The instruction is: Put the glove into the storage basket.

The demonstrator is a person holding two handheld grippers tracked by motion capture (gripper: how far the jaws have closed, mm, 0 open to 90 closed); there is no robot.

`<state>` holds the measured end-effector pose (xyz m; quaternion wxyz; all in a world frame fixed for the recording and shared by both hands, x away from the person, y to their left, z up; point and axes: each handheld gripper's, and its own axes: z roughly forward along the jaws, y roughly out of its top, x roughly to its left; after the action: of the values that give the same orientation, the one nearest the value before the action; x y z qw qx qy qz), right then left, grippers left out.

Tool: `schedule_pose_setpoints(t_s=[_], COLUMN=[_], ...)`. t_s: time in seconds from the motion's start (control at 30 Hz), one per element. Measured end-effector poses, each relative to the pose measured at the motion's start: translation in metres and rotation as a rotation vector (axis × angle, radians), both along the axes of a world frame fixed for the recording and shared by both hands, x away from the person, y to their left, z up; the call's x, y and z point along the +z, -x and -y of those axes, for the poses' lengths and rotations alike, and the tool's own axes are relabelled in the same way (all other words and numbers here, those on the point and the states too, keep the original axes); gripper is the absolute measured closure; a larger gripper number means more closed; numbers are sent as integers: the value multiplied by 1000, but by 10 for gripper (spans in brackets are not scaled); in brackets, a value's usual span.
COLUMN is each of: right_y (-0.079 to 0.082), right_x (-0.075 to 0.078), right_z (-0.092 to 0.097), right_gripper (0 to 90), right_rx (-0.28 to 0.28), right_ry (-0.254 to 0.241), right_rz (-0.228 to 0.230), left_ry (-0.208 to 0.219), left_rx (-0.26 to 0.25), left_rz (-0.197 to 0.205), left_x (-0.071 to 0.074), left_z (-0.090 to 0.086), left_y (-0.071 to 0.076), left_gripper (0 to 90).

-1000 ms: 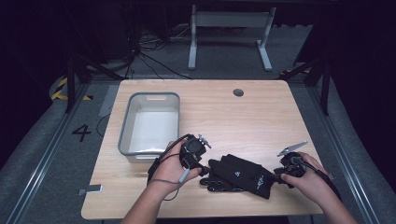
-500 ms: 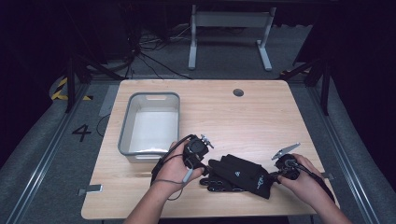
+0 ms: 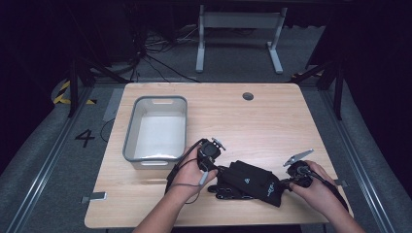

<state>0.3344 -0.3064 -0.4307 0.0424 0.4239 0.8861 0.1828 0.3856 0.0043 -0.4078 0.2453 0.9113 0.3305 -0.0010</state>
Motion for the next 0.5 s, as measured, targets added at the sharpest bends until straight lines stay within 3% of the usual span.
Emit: schedule_pose_setpoints(t_s=[0.37, 0.5], right_y=[1, 1], right_x=[0, 0], right_z=[-1, -1], right_gripper=[840, 839], right_rx=[-6, -7], right_ry=[6, 4], right_rz=[7, 7], left_ry=[-1, -6], left_rx=[23, 5], left_rz=[-58, -83], left_x=[-18, -21], left_z=[10, 13], left_y=[-14, -15], left_gripper=[536, 608])
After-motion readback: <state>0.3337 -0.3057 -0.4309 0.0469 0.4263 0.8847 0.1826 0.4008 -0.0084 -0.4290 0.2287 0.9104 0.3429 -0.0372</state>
